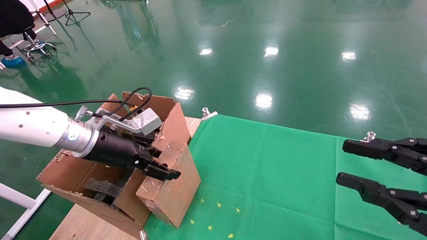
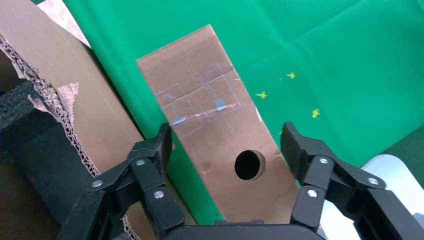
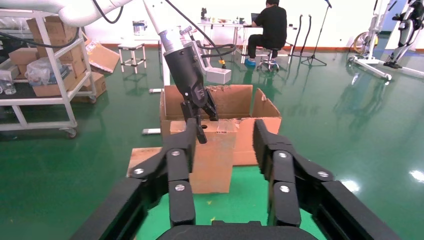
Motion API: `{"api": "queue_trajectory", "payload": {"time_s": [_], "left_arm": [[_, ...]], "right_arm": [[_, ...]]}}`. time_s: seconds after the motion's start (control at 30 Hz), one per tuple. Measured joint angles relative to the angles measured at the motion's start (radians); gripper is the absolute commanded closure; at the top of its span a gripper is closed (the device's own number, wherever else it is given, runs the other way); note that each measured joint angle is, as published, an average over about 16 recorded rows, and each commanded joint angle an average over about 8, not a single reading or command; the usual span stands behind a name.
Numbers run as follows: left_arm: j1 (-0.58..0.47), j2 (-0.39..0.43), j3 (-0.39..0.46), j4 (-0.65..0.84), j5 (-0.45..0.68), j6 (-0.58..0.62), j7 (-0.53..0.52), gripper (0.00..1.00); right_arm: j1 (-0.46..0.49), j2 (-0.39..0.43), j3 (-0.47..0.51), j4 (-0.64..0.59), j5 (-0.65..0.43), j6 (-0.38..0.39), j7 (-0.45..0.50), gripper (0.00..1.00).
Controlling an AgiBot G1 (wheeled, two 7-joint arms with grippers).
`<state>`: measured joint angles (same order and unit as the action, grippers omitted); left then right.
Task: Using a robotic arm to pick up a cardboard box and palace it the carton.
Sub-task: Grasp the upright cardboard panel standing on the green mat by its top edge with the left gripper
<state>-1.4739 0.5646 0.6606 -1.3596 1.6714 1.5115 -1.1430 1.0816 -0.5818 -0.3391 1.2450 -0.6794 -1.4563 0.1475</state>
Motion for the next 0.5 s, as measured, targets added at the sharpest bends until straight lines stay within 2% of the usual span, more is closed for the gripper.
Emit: {"api": "queue_trajectory", "payload": {"time_s": [0.5], "left_arm": [[-0.024,0.004,-0.024,0.032,-0.049,-0.010,0.053,1.00]], "right_arm": [[0.000,0.000,0.000,0.000,0.000,0.000,0.000,0.00]]}}
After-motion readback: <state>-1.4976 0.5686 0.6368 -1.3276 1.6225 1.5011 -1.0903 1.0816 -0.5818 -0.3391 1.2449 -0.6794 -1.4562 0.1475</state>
